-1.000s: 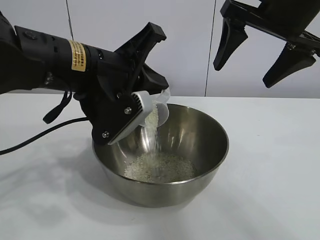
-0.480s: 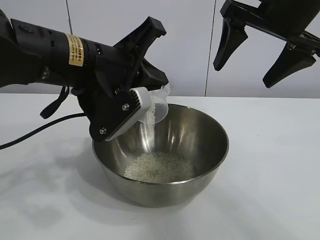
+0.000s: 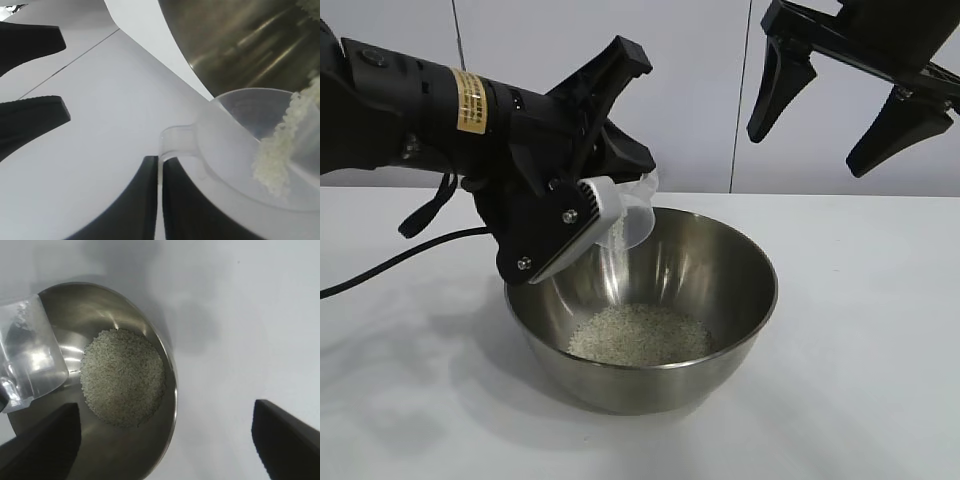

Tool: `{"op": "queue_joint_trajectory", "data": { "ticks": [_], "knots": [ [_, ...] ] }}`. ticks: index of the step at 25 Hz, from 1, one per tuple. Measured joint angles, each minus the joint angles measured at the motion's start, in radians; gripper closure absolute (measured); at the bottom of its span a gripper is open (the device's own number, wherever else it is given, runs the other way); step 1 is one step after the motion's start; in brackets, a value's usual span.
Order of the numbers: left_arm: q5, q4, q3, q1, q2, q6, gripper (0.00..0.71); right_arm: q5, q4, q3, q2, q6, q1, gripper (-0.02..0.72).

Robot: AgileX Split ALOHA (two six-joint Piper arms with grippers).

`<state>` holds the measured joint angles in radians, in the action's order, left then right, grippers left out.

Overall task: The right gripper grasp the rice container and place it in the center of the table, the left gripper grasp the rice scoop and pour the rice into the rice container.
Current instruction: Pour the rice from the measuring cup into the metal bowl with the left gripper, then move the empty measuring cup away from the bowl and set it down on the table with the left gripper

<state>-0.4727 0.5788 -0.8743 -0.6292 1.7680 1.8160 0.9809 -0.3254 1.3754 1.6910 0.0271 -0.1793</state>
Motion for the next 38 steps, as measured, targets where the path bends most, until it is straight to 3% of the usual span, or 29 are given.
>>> {"op": "queue_joint_trajectory", "data": {
  "ticks": [8,17,25,33,38],
  "knots": [
    [0.032,0.086,-0.054,0.0,0.0,0.0,0.698,0.0,0.0,0.0,0.0,0.0,0.0,0.061],
    [0.015,0.023,-0.019,0.0,0.0,-0.044,0.698,0.0,0.0,0.0,0.0,0.001,0.0,0.061],
    [-0.167,-0.117,0.075,-0.001,0.0,-0.277,0.698,0.0,0.0,0.0,0.0,0.001,0.0,0.061],
    [-0.311,-0.168,0.179,-0.005,-0.001,-0.549,0.698,-0.001,0.001,0.0,0.0,0.001,0.0,0.061],
    [-0.478,-0.344,0.199,-0.005,-0.031,-0.837,0.698,-0.005,0.001,0.0,0.0,0.001,0.0,0.061]
  ]
}}
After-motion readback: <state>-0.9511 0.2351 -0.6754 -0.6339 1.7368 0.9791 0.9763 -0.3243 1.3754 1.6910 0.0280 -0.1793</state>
